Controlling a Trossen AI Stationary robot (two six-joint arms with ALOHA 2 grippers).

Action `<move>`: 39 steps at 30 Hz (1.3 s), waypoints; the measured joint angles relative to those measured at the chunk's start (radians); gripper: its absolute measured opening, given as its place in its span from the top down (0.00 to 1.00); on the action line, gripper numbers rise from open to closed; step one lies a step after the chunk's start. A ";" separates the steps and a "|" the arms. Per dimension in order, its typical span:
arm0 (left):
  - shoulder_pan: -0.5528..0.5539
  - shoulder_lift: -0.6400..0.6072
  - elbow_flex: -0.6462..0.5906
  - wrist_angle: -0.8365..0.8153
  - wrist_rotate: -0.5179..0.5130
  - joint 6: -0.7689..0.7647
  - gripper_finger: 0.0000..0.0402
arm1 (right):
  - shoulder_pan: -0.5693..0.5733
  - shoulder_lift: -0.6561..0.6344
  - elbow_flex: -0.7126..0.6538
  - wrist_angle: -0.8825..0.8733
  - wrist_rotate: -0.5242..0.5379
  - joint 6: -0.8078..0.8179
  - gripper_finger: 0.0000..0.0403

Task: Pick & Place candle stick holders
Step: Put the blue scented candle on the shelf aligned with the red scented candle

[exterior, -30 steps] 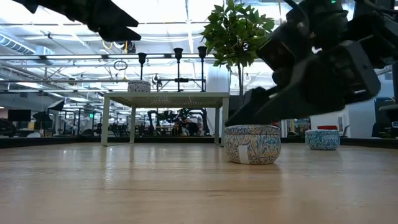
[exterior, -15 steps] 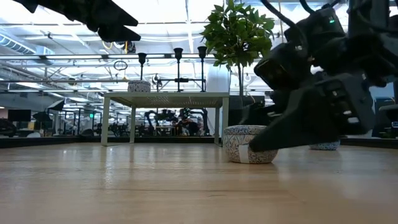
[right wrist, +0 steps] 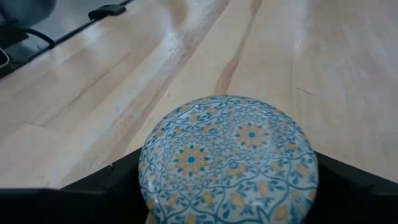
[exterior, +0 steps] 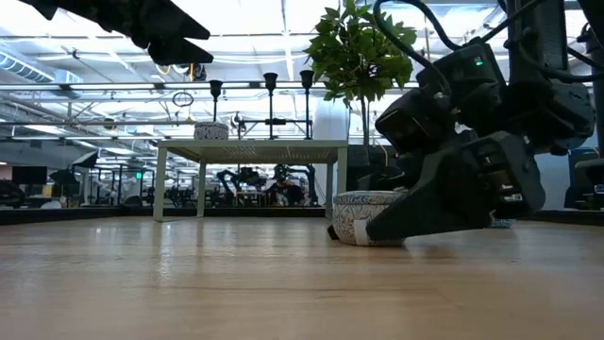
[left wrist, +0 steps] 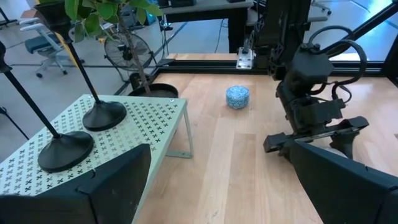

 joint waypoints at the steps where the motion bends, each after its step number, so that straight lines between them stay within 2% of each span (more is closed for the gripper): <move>1: 0.000 0.000 0.000 0.000 0.000 0.003 0.02 | -0.005 0.000 0.000 0.000 -0.001 -0.003 0.25; 4: 0.000 0.000 0.000 0.000 0.000 0.003 0.02 | -0.022 0.000 0.000 0.003 -0.008 0.016 0.28; 8: 0.000 0.000 0.000 0.000 0.000 0.001 0.02 | -0.058 -0.007 -0.001 0.043 0.003 0.063 0.28; 13: 0.000 0.000 0.000 0.000 0.000 0.001 0.02 | -0.116 -0.071 0.037 0.059 0.004 0.025 0.27; 17: 0.000 0.000 0.000 0.000 0.000 0.001 0.02 | -0.172 -0.139 0.131 0.052 0.167 -0.058 0.28; 20: 0.000 0.000 0.000 0.000 0.000 0.000 0.02 | -0.221 -0.173 0.247 -0.063 0.241 -0.125 0.27; 24: 0.000 0.000 0.000 0.000 0.000 0.004 0.02 | -0.278 -0.177 0.480 -0.385 0.271 -0.147 0.27; 26: 0.000 0.000 0.000 0.000 0.000 0.005 0.02 | -0.300 -0.171 0.589 -0.569 0.359 -0.150 0.27; 28: 0.000 0.000 0.000 -0.001 0.000 0.007 0.02 | -0.320 -0.151 0.669 -0.683 0.457 -0.151 0.27; 30: 0.000 0.000 0.000 -0.003 0.000 0.007 0.02 | -0.339 -0.148 0.693 -0.733 0.504 -0.139 0.27; 35: 0.000 0.000 0.000 -0.003 0.000 0.008 0.02 | -0.389 -0.151 0.701 -0.731 0.498 -0.030 0.27; 39: 0.000 0.000 0.000 -0.003 0.000 0.008 0.02 | -0.419 -0.147 0.700 -0.751 0.496 -0.016 0.27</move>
